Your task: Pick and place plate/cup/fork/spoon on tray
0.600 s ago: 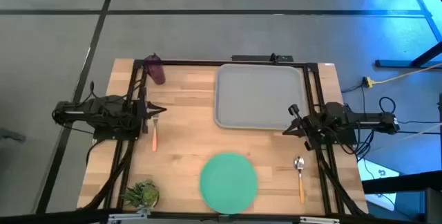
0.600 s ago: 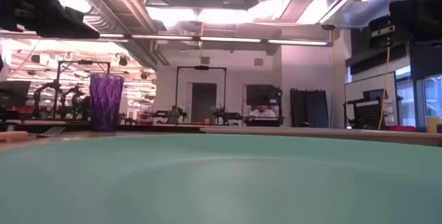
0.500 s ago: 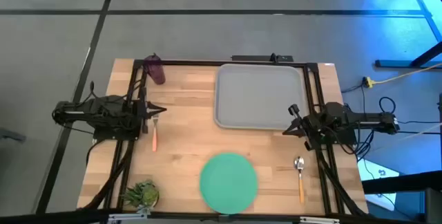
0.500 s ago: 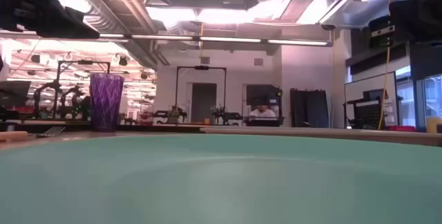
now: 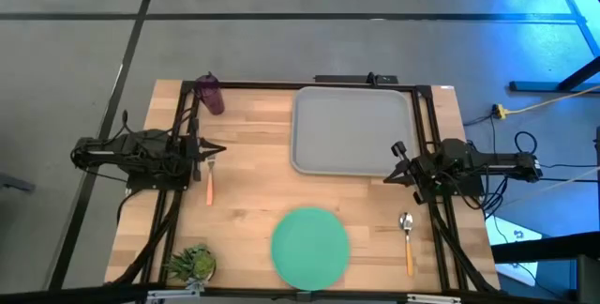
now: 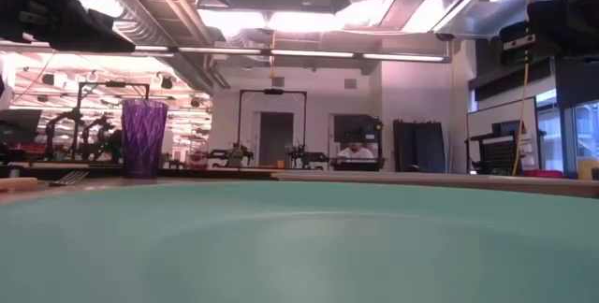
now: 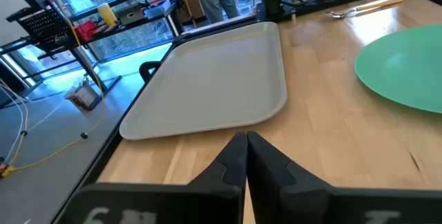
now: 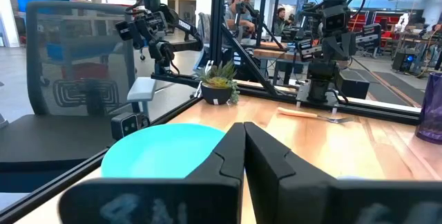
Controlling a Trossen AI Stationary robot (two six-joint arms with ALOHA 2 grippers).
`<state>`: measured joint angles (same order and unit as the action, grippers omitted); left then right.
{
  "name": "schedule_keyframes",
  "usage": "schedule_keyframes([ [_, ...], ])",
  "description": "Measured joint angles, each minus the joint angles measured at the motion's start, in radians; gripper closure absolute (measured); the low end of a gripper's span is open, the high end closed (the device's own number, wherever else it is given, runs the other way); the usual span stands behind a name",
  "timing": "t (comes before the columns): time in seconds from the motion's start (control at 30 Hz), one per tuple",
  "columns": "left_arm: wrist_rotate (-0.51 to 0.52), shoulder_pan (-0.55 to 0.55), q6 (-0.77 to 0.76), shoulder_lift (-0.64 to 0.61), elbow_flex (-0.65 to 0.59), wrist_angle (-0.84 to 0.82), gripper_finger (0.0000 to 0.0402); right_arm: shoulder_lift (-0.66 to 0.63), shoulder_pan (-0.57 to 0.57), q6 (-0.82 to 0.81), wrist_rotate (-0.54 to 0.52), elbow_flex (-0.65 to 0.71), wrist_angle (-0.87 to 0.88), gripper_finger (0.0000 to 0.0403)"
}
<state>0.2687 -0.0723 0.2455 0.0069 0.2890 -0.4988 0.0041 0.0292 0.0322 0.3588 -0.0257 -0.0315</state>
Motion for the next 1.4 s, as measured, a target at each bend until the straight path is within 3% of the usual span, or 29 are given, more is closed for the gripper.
schedule_keyframes([
  [1.4,0.028,0.0,-0.001,0.0,0.0,0.0,0.0401,0.0,0.0,-0.001,0.0,0.0,-0.001,0.039],
])
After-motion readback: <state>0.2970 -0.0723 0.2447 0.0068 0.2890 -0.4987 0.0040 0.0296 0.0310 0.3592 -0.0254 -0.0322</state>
